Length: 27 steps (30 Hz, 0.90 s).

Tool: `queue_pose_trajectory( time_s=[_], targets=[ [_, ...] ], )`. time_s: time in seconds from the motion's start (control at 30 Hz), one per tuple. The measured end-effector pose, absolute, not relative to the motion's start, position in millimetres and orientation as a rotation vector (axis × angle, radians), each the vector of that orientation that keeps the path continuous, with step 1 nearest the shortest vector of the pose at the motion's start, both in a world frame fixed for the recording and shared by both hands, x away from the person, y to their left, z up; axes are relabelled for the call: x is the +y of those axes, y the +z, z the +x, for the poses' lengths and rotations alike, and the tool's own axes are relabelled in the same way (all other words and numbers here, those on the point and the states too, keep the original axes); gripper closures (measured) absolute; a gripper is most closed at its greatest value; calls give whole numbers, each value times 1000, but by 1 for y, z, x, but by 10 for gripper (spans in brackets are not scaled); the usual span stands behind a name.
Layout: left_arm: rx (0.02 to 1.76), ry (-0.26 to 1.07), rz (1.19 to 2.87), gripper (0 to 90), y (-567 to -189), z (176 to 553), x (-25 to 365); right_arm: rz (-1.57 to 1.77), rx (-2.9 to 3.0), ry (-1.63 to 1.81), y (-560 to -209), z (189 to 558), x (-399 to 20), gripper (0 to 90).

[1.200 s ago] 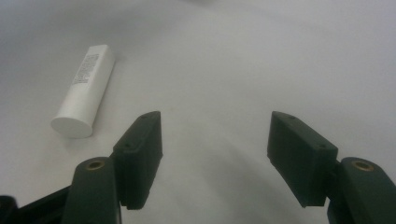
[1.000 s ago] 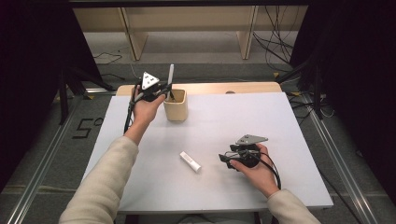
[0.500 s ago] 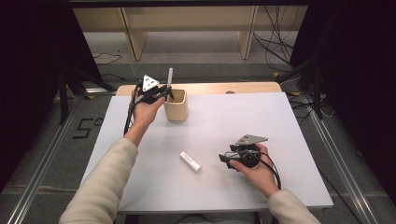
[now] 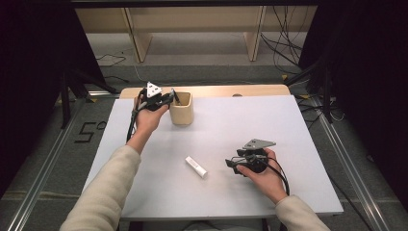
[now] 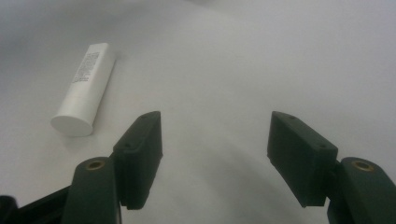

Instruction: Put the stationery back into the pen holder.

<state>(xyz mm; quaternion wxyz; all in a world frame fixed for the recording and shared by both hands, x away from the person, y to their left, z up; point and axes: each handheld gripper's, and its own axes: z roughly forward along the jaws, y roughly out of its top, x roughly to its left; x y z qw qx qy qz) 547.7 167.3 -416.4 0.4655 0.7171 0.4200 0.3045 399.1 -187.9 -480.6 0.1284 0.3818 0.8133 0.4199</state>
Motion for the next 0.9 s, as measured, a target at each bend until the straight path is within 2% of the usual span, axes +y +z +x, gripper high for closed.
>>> queue_pose_trajectory(
  time_s=[0.17, 0.3, 0.4, 0.9],
  targets=[
    [1030, 758, 1755, 697, -417, 542, 171, 1111, 2364, 1221, -481, 399, -188, 363],
    [1047, 779, 1764, 597, -417, 534, 174, 1111, 2365, 1220, -481, 399, -188, 363],
    [1057, 789, 1776, 557, -416, 527, 177, 1111, 2365, 1218, -481, 399, -188, 363],
    [1018, 729, 1787, 443, -424, 486, 189, 1107, 2358, 1221, -480, 398, -187, 362]
  ],
)
